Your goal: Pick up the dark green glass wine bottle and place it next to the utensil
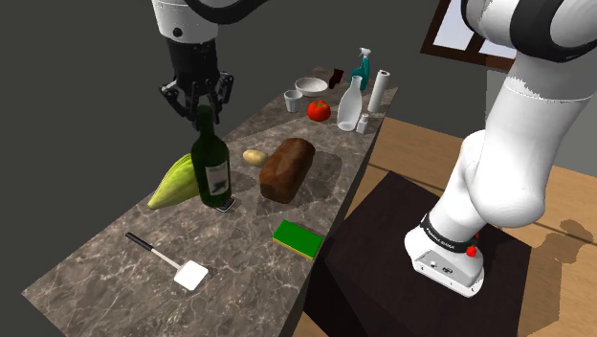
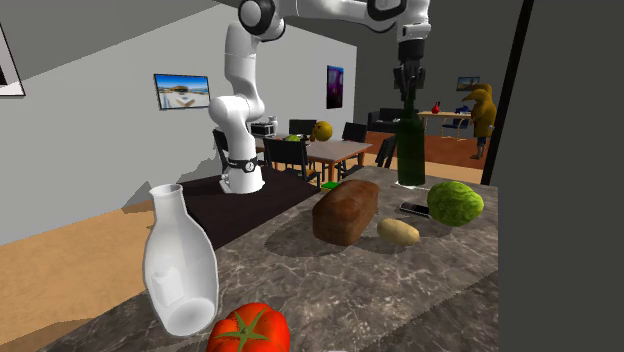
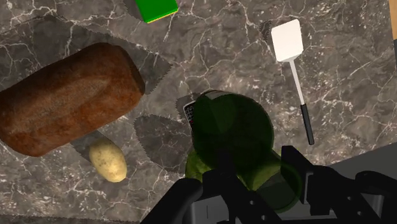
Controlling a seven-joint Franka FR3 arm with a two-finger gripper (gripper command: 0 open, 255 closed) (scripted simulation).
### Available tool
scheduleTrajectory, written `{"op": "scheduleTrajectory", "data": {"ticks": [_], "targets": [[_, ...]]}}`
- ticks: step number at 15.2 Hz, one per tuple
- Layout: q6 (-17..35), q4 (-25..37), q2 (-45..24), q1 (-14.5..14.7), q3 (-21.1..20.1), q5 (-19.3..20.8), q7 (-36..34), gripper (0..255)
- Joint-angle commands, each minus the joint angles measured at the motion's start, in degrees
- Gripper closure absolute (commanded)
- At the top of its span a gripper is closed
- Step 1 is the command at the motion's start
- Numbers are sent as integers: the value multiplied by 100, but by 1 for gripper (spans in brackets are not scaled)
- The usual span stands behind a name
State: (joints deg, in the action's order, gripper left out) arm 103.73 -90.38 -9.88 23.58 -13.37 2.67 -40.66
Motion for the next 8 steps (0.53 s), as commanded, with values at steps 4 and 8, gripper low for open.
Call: {"op": "scheduleTrajectory", "data": {"ticks": [4, 8], "targets": [[-151, 543, -416, 382, -200, 181, -588, 255], [163, 214, -401, 370, -193, 180, -594, 255]]}}
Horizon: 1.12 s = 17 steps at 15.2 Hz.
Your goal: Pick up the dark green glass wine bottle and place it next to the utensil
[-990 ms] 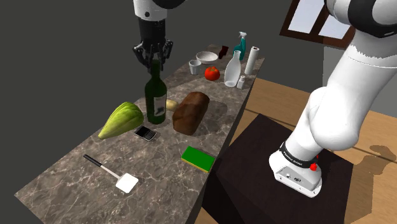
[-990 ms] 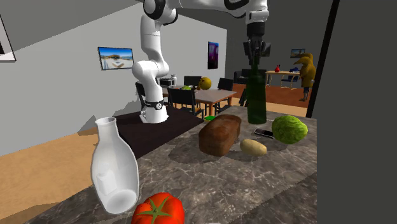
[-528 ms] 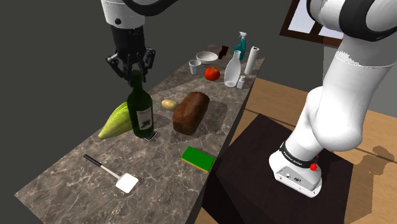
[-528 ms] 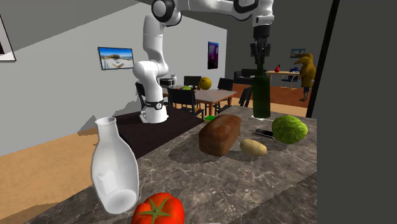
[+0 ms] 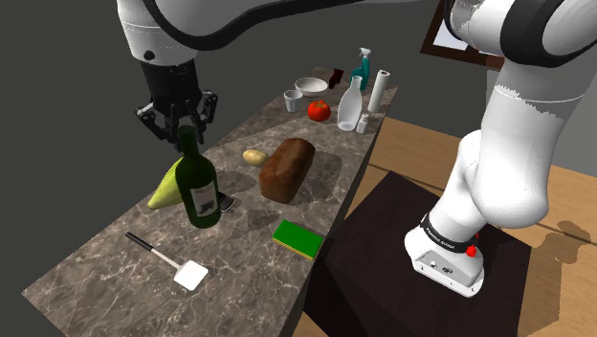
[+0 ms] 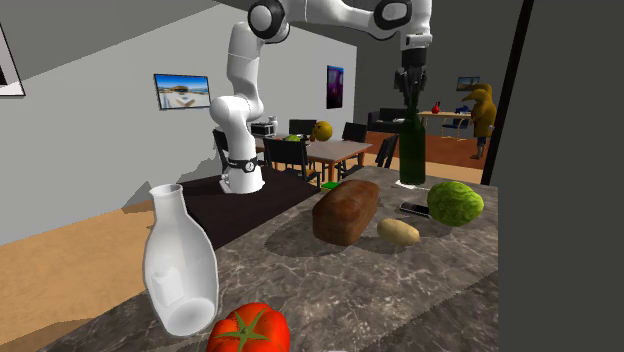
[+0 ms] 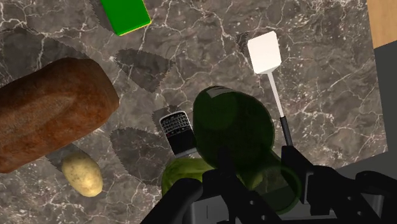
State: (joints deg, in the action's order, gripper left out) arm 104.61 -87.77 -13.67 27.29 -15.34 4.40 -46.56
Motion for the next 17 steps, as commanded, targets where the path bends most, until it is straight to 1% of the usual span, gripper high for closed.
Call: {"op": "scheduleTrajectory", "data": {"ticks": [1, 9, 17], "targets": [[152, -124, -22, -3, 4, 8, -6, 255], [801, -718, -80, -16, 19, 37, -34, 255], [801, -718, -80, -16, 19, 37, -34, 255]]}}
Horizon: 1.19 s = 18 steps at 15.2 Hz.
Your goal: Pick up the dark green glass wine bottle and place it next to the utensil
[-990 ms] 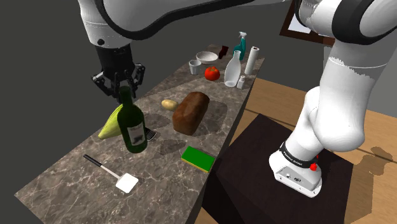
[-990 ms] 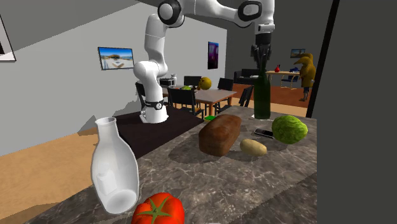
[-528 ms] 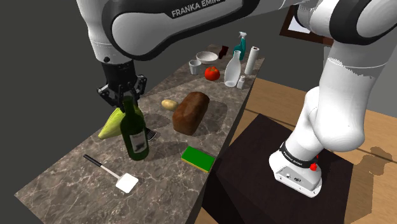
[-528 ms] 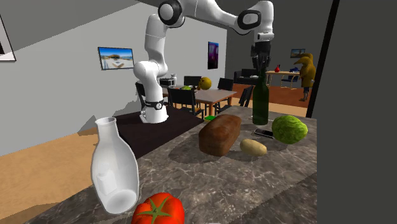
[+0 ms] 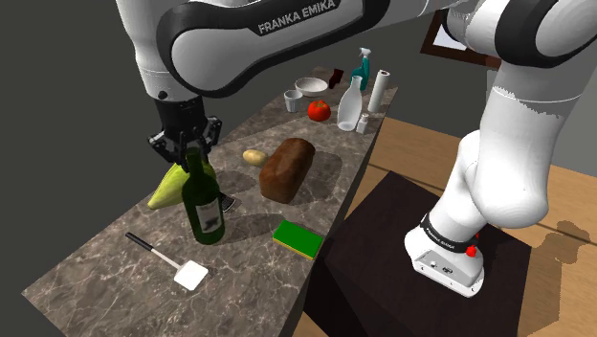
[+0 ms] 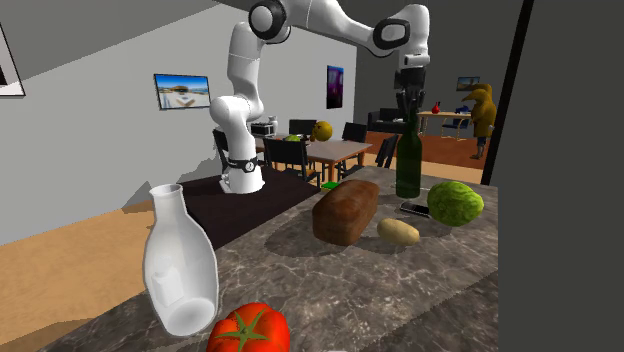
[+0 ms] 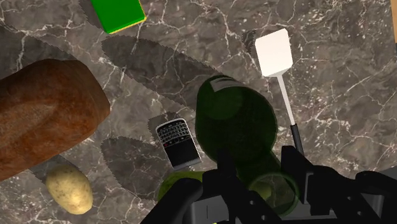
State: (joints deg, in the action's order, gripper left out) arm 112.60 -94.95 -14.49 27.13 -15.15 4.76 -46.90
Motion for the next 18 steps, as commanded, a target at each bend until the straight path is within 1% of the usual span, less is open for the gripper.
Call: {"op": "scheduleTrajectory", "data": {"ticks": [1, 6, 10, 18], "targets": [[1, 1, 2, 0, 0, 0, 0, 0], [1, 1, 2, 0, 0, 0, 0, 0], [-678, 561, 126, 6, -18, -46, 33, 0], [-677, 560, 127, 6, -18, -46, 33, 0]]}}
